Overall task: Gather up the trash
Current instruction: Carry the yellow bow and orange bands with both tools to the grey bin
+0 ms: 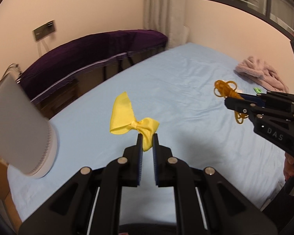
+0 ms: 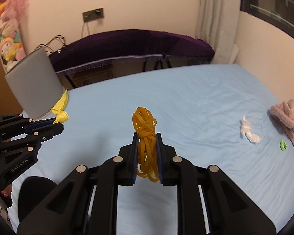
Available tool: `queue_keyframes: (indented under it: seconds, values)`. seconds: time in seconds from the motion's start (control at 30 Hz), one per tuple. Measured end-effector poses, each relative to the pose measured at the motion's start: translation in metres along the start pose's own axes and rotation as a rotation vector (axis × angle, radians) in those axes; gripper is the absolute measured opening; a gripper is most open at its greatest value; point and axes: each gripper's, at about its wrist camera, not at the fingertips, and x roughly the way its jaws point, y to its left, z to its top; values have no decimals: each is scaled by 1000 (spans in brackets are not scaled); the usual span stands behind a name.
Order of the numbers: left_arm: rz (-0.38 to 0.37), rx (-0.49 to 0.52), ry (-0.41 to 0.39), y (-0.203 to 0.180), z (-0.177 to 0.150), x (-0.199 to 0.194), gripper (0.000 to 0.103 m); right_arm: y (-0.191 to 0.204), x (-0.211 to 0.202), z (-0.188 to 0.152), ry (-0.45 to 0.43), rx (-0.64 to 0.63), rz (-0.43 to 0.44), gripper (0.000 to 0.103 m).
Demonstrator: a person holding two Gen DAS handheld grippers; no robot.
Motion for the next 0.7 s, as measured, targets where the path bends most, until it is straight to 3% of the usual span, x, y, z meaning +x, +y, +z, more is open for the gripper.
queue_keyframes:
  seconds: [0.43, 0.7]
  values:
    - [222, -185, -48, 139, -31, -82, 10, 146, -5, 45, -51, -167, 159, 15]
    - [292, -239, -54, 196, -28, -117, 10, 215, -5, 82, -47, -247, 260, 15]
